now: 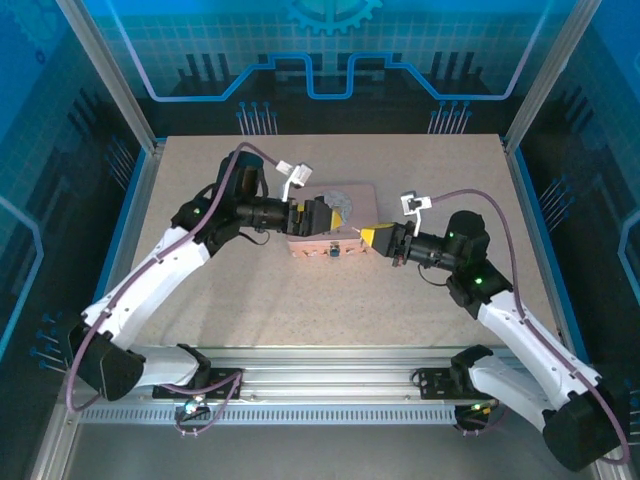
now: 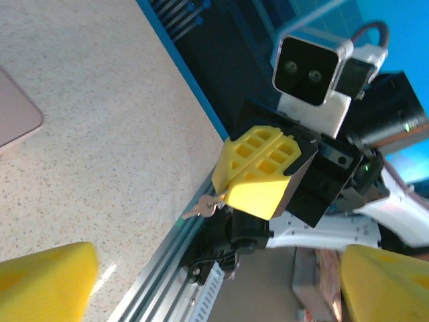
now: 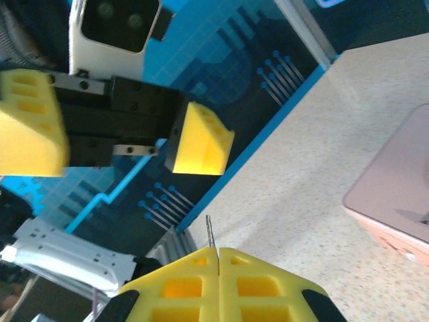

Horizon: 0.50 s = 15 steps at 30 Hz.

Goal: Unlock the padlock with the key

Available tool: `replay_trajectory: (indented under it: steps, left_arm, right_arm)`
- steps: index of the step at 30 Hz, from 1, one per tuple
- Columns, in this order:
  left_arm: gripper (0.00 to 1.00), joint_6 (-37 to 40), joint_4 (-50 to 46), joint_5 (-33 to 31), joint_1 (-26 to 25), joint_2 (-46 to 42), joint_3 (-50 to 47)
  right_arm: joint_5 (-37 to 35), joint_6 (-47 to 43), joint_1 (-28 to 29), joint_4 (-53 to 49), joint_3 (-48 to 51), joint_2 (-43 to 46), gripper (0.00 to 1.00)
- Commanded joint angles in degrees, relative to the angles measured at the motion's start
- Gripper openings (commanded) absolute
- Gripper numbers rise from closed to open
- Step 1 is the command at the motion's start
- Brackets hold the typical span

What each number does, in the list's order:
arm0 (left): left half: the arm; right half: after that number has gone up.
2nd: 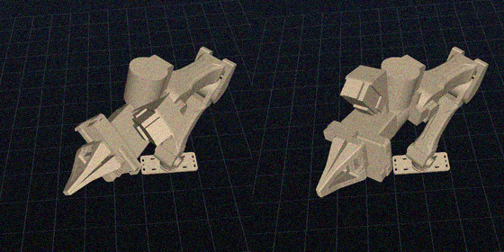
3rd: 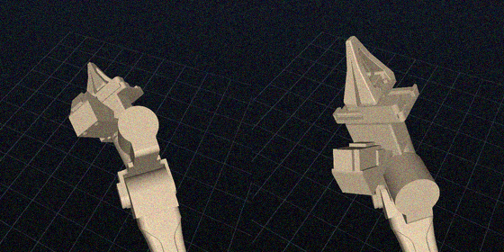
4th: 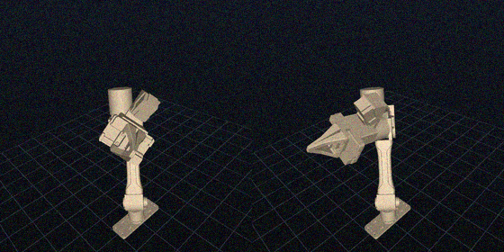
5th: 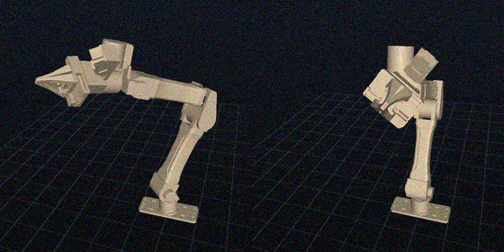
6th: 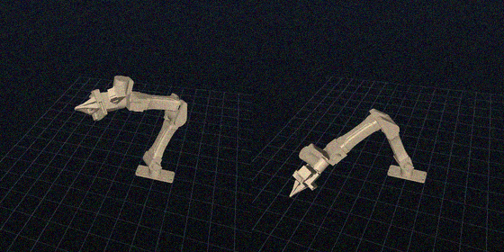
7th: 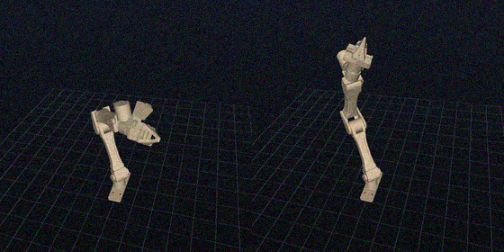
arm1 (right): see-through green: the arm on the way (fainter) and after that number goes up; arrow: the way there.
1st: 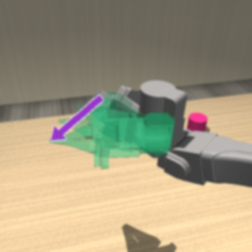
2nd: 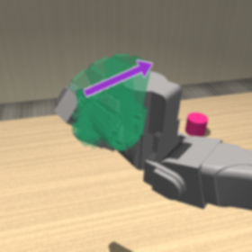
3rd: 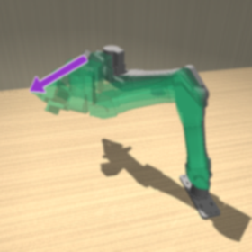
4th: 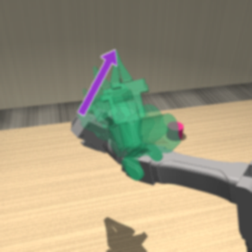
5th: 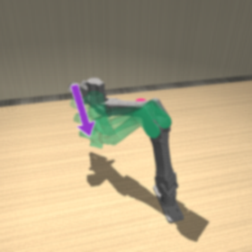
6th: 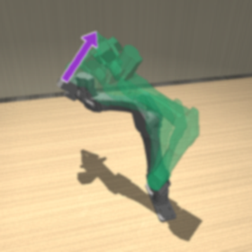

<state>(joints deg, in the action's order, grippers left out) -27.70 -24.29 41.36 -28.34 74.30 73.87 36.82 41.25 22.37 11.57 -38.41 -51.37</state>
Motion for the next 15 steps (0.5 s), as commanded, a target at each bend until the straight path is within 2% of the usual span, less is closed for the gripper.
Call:
replay_trajectory:
  steps: [1, 4, 9, 12, 15]
  left_arm:
    - [0.99, -1.2, 2.0, -6.5, 0.3, -2.8, -4.0]
    - [0.99, -3.6, 5.5, -10.0, 0.1, -5.4, -10.1]
    - [0.99, -7.7, 12.9, -16.5, -1.2, -9.1, -21.2]
    - [0.99, -9.1, 18.8, -23.3, -4.6, -9.9, -27.3]
    - [0.99, -10.0, 29.6, -30.3, -9.3, -9.7, -34.8]
  right_arm:
    - [-4.9, -4.5, -1.5, -8.7, -2.6, 1.8, 0.0]
    - [-10.8, -8.5, -1.5, -15.6, -4.9, 1.8, 0.0]
    - [-19.6, -13.9, -1.6, -23.7, -11.5, -3.7, 0.0]
    - [-23.9, -16.3, -1.8, -25.8, -16.6, -9.8, 0.0]
    - [-27.9, -18.1, -2.0, -26.0, -21.4, -16.9, 0.0]
